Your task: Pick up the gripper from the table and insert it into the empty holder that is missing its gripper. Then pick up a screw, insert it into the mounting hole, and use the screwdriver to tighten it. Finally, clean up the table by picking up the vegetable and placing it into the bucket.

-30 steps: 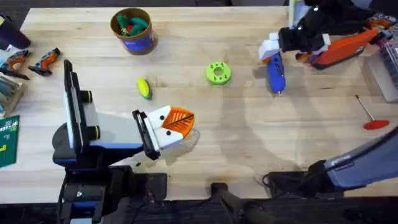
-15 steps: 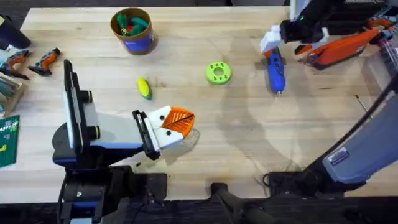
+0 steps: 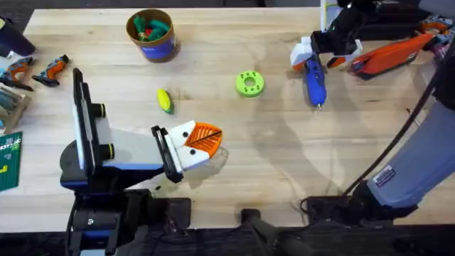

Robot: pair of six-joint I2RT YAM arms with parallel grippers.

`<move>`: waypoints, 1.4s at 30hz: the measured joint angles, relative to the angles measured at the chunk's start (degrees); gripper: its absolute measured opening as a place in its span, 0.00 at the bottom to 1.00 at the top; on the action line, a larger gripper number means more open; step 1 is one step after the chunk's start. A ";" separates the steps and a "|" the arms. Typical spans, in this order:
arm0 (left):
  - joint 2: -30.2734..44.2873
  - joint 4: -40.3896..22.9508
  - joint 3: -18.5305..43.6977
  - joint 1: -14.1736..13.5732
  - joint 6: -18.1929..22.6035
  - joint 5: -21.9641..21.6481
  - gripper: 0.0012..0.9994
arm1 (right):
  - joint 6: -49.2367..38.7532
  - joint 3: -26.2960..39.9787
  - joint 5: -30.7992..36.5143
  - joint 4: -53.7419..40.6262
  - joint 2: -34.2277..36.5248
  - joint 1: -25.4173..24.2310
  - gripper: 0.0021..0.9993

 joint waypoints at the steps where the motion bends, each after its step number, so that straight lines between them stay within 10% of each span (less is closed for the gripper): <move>1: 0.00 0.00 0.00 0.00 0.00 0.00 0.01 | 0.00 0.00 0.42 0.17 0.20 0.00 0.99; 26: 0.02 0.00 0.00 0.00 0.00 0.00 0.01 | 2.12 0.26 1.85 1.85 4.46 -0.02 0.97; 29: 0.00 0.00 0.00 0.00 0.00 0.00 0.01 | 2.38 0.26 1.71 1.89 4.47 -0.01 0.82; 37: 0.00 0.00 0.00 0.00 0.00 0.00 0.01 | 2.74 0.26 2.14 2.00 4.48 -0.09 0.04; 42: 0.00 0.00 0.00 0.00 0.00 0.00 0.01 | 2.73 0.26 2.12 2.07 4.48 -0.04 0.02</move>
